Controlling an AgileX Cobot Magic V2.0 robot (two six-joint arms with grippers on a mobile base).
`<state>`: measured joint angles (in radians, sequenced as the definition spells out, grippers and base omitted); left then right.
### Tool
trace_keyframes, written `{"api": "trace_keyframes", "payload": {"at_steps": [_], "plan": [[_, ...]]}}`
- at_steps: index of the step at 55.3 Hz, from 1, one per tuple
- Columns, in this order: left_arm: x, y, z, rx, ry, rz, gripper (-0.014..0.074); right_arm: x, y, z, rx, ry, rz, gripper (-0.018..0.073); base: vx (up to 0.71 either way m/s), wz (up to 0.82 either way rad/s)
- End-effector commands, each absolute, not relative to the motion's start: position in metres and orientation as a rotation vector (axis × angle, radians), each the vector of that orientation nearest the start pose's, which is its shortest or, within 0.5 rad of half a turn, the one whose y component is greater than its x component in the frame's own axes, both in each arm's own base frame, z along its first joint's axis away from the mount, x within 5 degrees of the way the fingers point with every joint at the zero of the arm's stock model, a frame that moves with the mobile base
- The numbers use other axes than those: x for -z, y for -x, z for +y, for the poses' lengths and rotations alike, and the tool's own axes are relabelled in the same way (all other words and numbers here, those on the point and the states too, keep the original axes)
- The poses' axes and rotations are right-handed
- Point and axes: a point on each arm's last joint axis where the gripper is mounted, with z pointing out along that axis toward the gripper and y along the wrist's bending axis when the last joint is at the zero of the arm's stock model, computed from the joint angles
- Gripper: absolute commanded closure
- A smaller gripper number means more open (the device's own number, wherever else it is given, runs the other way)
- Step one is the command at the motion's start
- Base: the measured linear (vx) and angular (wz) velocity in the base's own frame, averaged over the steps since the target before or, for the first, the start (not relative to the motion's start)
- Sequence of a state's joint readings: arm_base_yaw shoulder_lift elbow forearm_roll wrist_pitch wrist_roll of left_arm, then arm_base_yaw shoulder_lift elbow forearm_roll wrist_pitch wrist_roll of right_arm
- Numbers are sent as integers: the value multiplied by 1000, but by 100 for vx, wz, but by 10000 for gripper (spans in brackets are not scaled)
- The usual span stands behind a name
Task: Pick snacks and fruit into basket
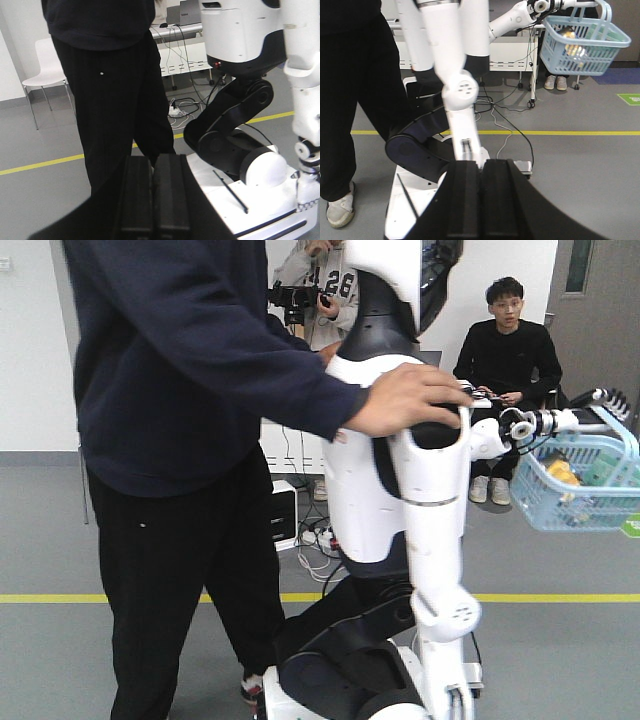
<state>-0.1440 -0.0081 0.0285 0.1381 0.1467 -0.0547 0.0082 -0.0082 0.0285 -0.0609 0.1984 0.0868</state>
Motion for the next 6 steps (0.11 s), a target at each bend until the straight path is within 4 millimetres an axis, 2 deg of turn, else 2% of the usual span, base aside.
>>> {"api": "trace_keyframes", "payload": {"at_steps": [1,6], "plan": [[-195,-56,-7,49,-164,1555,605,-193,-56,-1,-10,-18,1600,568,0,0],[-195,-56,-7,49,-164,1555,605,-193,-56,-1,-10,-18,1600,568,0,0]]}}
